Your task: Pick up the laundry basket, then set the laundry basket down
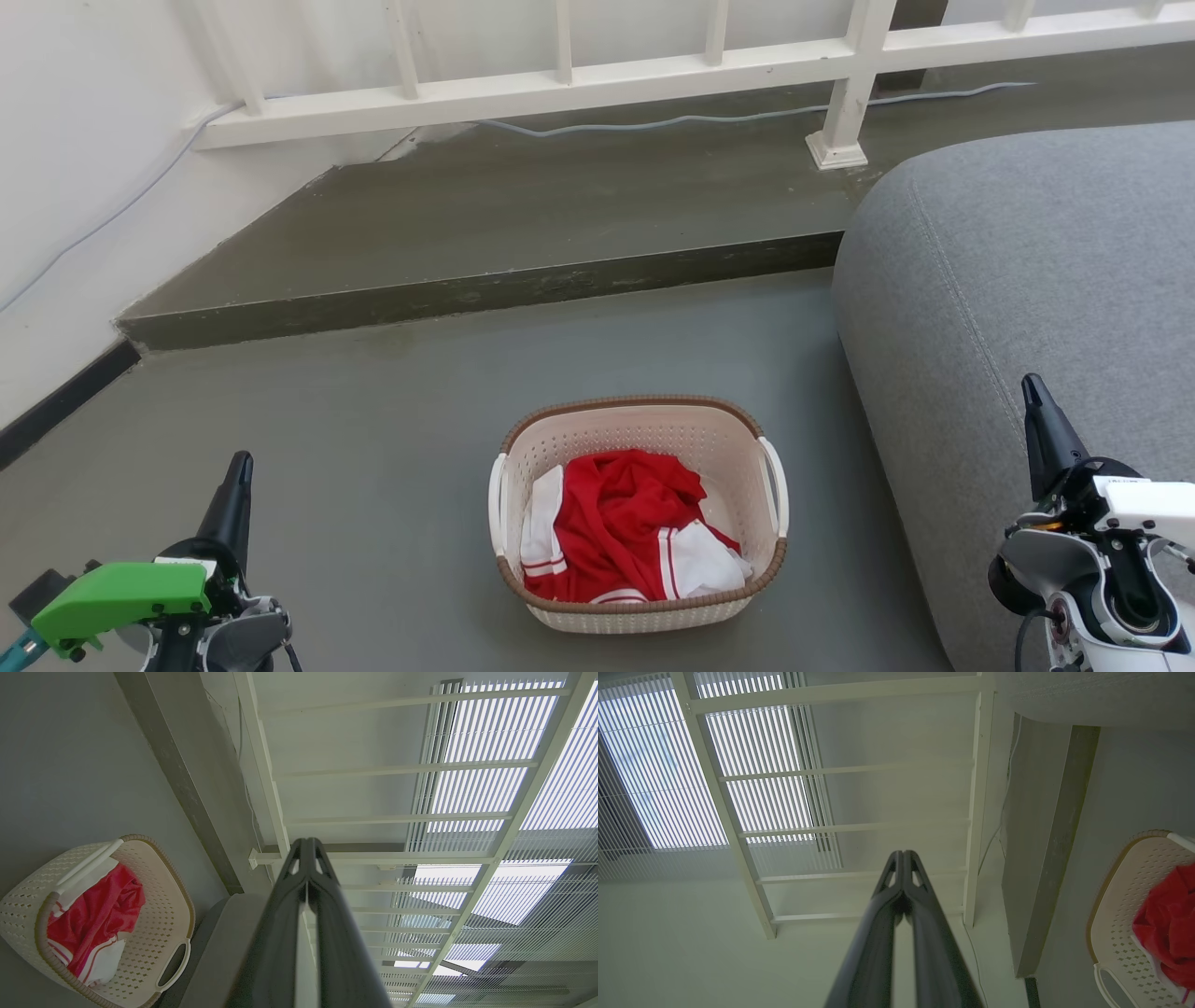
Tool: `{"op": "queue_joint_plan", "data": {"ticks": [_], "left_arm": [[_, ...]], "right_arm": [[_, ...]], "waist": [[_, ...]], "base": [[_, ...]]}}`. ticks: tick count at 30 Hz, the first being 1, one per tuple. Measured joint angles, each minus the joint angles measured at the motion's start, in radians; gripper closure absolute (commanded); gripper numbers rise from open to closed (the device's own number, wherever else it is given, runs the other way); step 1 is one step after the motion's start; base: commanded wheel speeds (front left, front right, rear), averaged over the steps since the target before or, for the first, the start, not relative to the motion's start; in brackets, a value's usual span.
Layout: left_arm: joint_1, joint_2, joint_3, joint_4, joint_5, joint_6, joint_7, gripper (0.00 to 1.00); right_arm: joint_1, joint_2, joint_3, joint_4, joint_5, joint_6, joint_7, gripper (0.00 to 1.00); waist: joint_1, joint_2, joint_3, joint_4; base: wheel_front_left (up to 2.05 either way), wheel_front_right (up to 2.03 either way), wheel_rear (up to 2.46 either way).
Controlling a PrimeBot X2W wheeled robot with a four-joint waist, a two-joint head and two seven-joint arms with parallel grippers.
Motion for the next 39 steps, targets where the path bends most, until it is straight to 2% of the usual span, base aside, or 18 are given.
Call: {"op": "queue_joint_plan", "data": {"ticks": [39], "left_arm": [[0.000,0.000,0.001,0.000,0.000,0.000,0.000,1.00]], "right_arm": [[0.000,0.000,0.000,0.000,0.000,0.000,0.000,1.00]], "waist": [[-0.0001,0.0000,0.000,0.000]], "base": [[0.00,0.00,0.00]]}}
